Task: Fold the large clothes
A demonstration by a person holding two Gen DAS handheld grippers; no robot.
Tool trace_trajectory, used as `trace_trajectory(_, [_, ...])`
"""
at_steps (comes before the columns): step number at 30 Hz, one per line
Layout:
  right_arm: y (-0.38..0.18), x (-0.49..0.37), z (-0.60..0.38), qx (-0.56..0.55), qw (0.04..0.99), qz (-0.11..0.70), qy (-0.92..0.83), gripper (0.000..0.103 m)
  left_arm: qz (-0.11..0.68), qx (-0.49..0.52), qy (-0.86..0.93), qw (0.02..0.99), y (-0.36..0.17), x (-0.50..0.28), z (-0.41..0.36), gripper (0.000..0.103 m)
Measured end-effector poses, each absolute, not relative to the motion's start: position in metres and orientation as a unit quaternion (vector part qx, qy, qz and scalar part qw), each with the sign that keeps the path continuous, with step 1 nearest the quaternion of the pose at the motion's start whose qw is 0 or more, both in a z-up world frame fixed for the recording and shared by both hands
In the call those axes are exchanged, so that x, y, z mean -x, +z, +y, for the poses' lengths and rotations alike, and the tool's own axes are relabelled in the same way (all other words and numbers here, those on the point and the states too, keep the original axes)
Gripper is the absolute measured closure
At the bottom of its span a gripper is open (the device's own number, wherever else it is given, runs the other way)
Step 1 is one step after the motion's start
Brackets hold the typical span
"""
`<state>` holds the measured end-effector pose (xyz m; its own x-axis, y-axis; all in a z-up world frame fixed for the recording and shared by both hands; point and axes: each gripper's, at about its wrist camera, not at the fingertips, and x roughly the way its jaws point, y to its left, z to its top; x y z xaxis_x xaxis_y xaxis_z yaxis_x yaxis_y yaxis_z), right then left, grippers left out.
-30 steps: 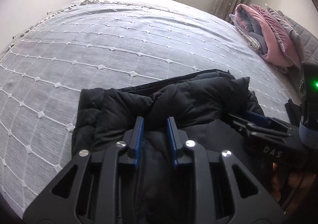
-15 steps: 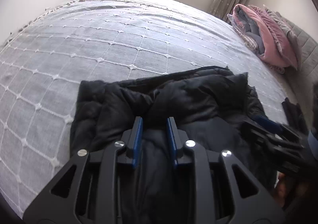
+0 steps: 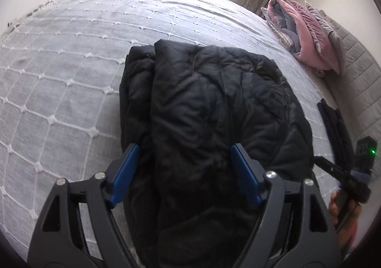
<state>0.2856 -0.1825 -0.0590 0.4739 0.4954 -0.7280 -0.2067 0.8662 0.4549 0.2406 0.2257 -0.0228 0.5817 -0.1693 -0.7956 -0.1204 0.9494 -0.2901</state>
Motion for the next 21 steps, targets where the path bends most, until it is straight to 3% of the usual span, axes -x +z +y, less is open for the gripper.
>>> trace_trajectory(21, [-0.084, -0.297, -0.189, -0.274, 0.772, 0.514, 0.253, 0.02, 0.507, 0.219, -0.086, 0.829, -0.057, -0.228, 0.239, 0.013])
